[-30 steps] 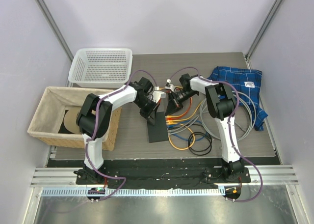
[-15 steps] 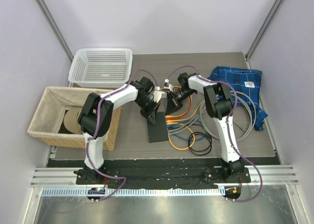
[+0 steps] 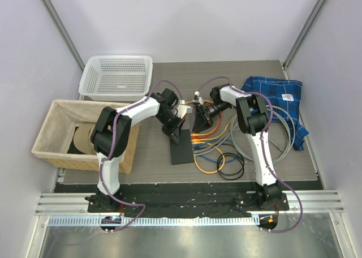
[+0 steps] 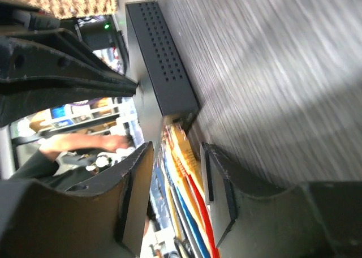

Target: Pull the plug from the switch port

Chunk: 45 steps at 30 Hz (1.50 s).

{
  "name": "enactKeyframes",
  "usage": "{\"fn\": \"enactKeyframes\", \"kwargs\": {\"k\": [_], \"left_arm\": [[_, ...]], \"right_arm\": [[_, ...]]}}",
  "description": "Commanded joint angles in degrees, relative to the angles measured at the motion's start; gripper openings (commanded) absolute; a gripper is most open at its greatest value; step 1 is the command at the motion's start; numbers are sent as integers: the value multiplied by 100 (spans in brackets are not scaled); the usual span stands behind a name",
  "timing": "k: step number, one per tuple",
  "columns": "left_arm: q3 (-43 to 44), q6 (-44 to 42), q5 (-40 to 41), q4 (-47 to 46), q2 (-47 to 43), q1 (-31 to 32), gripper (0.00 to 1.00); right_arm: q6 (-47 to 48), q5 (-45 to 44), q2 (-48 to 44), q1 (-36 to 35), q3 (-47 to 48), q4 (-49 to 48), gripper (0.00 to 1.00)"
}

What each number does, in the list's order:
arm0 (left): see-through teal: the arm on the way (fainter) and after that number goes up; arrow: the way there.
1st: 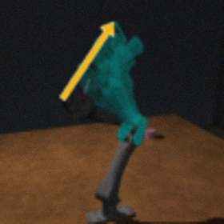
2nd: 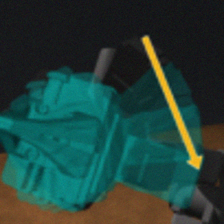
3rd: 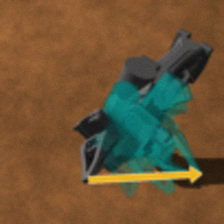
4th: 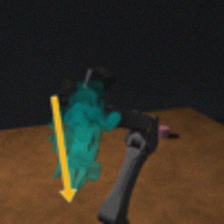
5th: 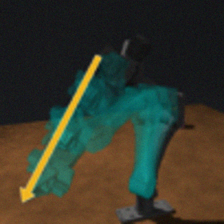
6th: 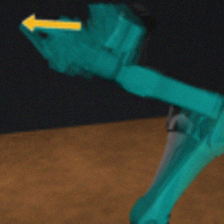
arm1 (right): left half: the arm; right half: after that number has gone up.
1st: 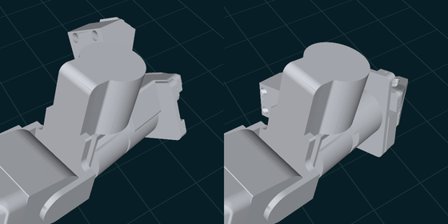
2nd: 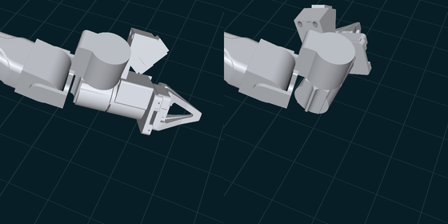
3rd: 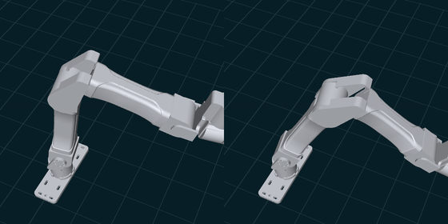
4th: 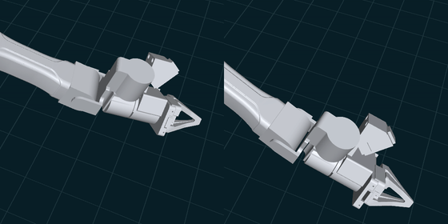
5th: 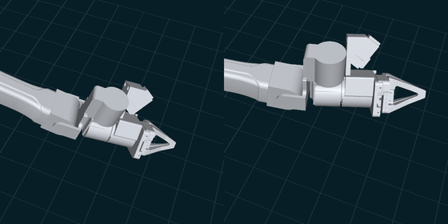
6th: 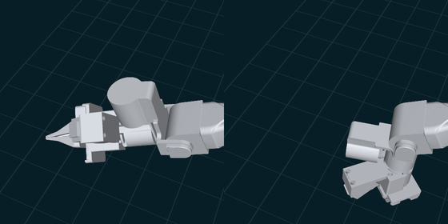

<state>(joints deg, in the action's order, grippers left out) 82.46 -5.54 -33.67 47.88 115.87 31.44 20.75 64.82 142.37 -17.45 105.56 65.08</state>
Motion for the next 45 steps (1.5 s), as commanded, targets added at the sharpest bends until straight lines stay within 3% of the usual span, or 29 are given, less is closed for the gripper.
{"fn": "enactKeyframes", "kwargs": {"k": [1,7,16,22,24,33,45], "left_arm": [[-423,-632,1600,-472,735,64,0],[-467,-659,1618,-490,700,117,0],[-511,-729,1662,-507,673,187,0],[-476,-738,1679,-490,717,187,0],[-476,-747,1706,-481,717,196,0],[-432,-755,1706,-437,779,196,0],[-414,-755,1706,-420,779,196,0]], "right_arm": [[1245,-646,502,146,368,645,49],[1467,-909,599,-65,264,743,49],[439,-1304,398,-267,-149,-599,47],[52,-1630,379,-338,-299,-856,32],[17,-1700,397,-364,-273,-874,31],[-124,-1964,441,-505,-229,-918,33],[-133,-1779,520,-698,-220,-971,41]]}}
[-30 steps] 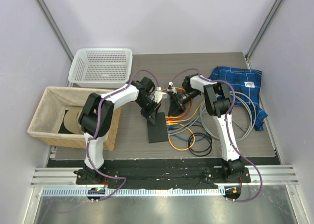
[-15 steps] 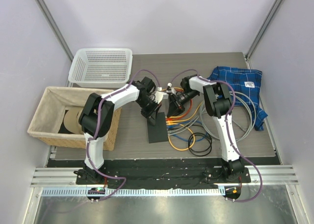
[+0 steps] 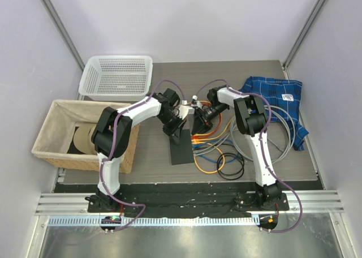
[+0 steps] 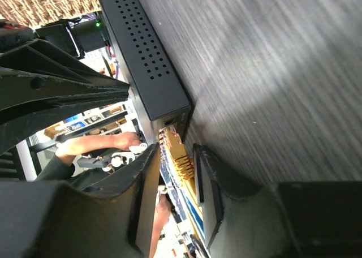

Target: Pull the plug from the switch port

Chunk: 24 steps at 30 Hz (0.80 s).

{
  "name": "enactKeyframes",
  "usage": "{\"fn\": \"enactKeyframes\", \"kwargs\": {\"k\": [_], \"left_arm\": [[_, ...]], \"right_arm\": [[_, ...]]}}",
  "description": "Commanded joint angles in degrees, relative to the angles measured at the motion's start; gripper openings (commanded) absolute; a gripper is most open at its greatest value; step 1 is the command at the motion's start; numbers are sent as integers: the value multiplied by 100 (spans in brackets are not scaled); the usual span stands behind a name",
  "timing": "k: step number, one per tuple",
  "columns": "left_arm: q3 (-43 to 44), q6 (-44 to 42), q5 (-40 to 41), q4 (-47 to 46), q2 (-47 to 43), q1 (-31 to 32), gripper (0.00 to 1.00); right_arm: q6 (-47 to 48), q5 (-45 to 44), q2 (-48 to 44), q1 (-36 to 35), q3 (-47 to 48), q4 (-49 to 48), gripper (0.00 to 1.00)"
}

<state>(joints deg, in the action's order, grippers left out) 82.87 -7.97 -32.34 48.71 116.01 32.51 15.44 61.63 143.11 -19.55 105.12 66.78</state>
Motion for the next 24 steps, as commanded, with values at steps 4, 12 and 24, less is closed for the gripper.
{"fn": "enactKeyframes", "kwargs": {"k": [4,12,24], "left_arm": [[-456,-530,1564,-503,757,97,0],[-439,-530,1573,-485,792,97,0],[-412,-530,1573,-467,818,97,0]], "right_arm": [[302,-1697,481,-576,-141,-1176,43],[152,-1917,560,-673,-88,-1264,32],[231,-1812,569,-708,8,-1291,43]]}}
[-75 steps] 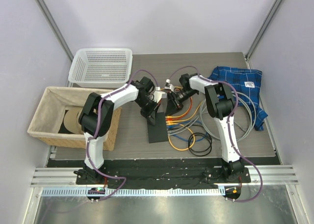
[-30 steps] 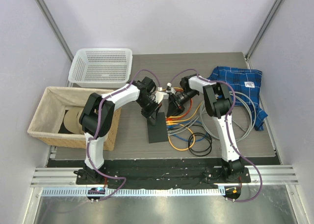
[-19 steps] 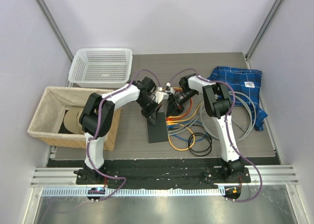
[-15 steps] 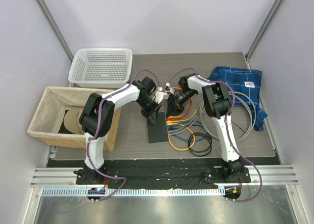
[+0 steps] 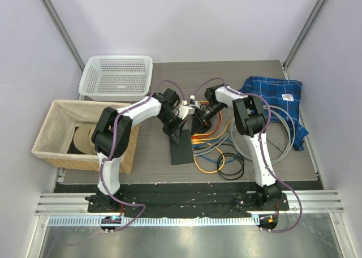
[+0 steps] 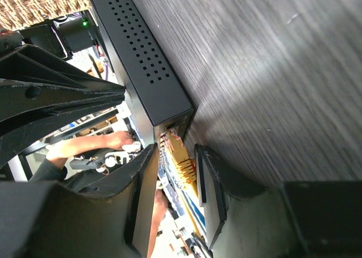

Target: Pull the plug from the switch port

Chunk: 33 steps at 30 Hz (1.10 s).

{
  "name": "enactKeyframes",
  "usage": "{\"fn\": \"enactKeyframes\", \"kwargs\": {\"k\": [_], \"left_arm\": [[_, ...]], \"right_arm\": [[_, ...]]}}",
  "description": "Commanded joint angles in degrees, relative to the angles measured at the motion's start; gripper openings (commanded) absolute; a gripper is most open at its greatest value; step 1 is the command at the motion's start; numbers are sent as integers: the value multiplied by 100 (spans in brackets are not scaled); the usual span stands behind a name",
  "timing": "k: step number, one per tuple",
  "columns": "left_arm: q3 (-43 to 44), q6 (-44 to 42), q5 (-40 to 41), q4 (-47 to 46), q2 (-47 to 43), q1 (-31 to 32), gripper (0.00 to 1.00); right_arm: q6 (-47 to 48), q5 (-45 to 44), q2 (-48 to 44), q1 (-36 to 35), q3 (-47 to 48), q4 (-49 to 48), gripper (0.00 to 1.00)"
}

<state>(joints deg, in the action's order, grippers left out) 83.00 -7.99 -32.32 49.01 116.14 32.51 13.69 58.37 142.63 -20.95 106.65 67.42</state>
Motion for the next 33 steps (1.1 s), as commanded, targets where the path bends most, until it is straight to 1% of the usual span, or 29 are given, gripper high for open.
{"fn": "enactKeyframes", "kwargs": {"k": [1,5,10,11,12,15,23,29,33], "left_arm": [[-416,-528,1562,-498,797,106,0],[-408,-528,1571,-481,805,106,0],[-381,-519,1562,-463,840,115,0],[-390,-528,1562,-463,832,106,0],[-390,-528,1562,-463,823,106,0],[-416,-537,1562,-480,805,115,0],[-416,-537,1570,-481,805,115,0],[-416,-528,1597,-489,832,115,0],[-434,-502,1649,-507,832,124,0]], "right_arm": [[397,-1486,635,-577,-145,-1354,43],[310,-1635,652,-586,-153,-1398,38],[257,-1706,679,-603,-162,-1442,26],[248,-1723,670,-612,-153,-1442,23],[248,-1767,661,-629,-162,-1442,14],[222,-1872,644,-647,-162,-1433,2],[151,-2365,670,-656,-188,-1249,1],[537,-2374,573,-586,-224,-915,1],[1037,-2383,530,-437,-127,-275,1]]}}
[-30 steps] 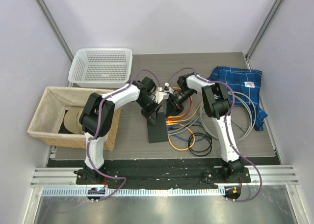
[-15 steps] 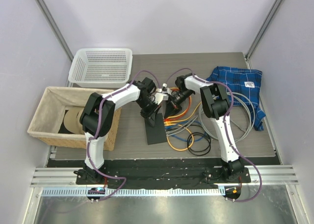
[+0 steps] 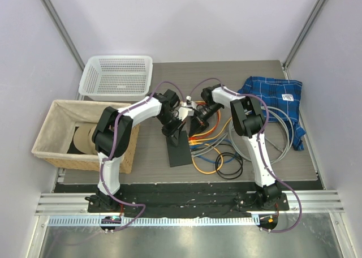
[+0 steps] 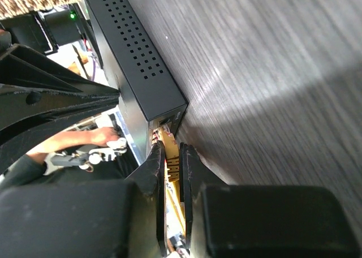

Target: Pull the plug from the switch port

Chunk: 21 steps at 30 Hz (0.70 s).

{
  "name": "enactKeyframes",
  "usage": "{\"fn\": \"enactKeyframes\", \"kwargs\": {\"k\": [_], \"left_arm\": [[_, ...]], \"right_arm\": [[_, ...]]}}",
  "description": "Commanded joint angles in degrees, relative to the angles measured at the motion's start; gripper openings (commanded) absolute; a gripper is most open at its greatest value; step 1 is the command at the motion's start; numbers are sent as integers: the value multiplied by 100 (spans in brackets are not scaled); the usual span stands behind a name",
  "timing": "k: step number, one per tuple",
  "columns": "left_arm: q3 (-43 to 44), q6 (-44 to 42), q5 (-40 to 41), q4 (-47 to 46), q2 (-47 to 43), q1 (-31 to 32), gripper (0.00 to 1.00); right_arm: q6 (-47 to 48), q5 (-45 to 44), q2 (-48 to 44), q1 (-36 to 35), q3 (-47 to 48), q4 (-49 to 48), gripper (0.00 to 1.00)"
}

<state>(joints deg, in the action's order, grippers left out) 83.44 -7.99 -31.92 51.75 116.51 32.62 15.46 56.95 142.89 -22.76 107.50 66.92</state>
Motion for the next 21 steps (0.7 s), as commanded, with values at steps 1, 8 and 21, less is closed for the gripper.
{"fn": "enactKeyframes", "kwargs": {"k": [1,8,21], "left_arm": [[-478,-502,1610,-789,794,130,0],[-521,-493,1707,-824,759,157,0],[-557,-581,1681,-877,426,157,0]], "right_arm": [[1114,-2223,494,-211,-256,-127,1],[2853,-1740,161,386,-309,848,1],[4589,-994,-437,870,779,1931,1]]}}
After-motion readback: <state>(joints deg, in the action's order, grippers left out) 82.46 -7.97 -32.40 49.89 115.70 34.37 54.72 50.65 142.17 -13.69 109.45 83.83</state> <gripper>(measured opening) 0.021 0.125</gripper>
